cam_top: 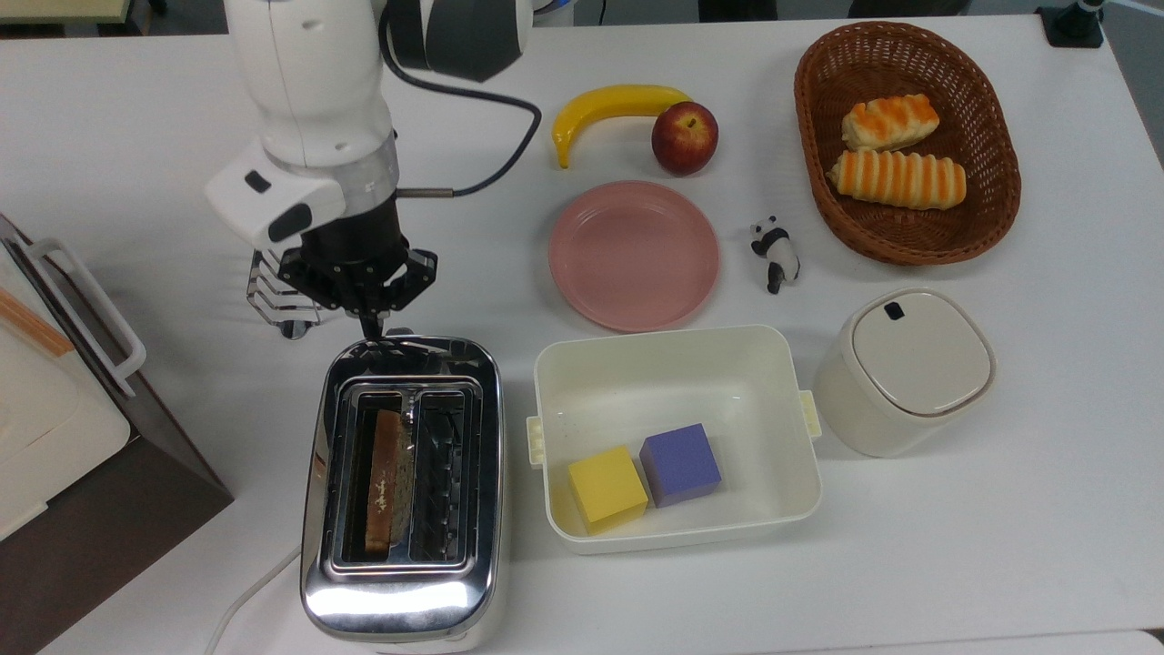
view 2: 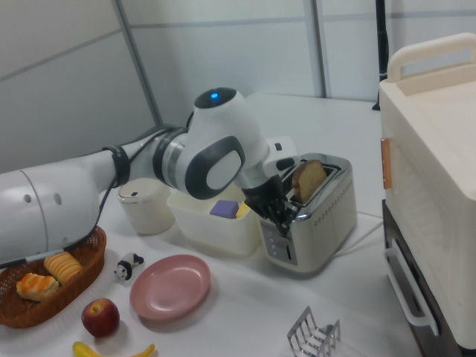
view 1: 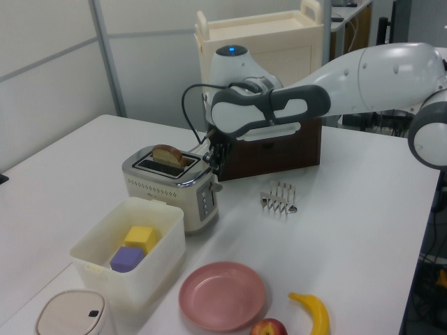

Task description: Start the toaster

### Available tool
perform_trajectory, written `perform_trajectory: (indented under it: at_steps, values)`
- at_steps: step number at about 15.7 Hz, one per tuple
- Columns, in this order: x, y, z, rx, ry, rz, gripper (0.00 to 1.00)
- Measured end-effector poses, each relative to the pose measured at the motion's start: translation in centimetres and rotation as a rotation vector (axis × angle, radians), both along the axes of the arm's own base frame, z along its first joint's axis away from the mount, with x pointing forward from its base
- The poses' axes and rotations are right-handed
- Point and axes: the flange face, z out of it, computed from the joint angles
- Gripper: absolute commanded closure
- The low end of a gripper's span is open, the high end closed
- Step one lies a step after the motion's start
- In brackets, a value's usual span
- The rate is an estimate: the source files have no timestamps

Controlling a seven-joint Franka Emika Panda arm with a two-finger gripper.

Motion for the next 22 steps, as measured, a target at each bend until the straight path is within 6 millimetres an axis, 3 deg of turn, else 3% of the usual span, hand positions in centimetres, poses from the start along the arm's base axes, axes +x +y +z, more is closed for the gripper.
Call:
perform_trajectory:
  at_steps: [3,6,9,14,22]
  values:
    - [-0.9,0.0,2.4,0.002,0.007,-0.002,0.83]
    - [-1.5,0.0,4.5,0.003,0.013,-0.004,0.33]
    - [-2.4,0.0,6.5,0.006,0.043,-0.007,0.00]
    - [-3.7,-0.1,9.3,0.002,0.043,-0.010,0.00]
    - [-4.9,-0.4,8.4,0.008,0.153,-0.018,0.00]
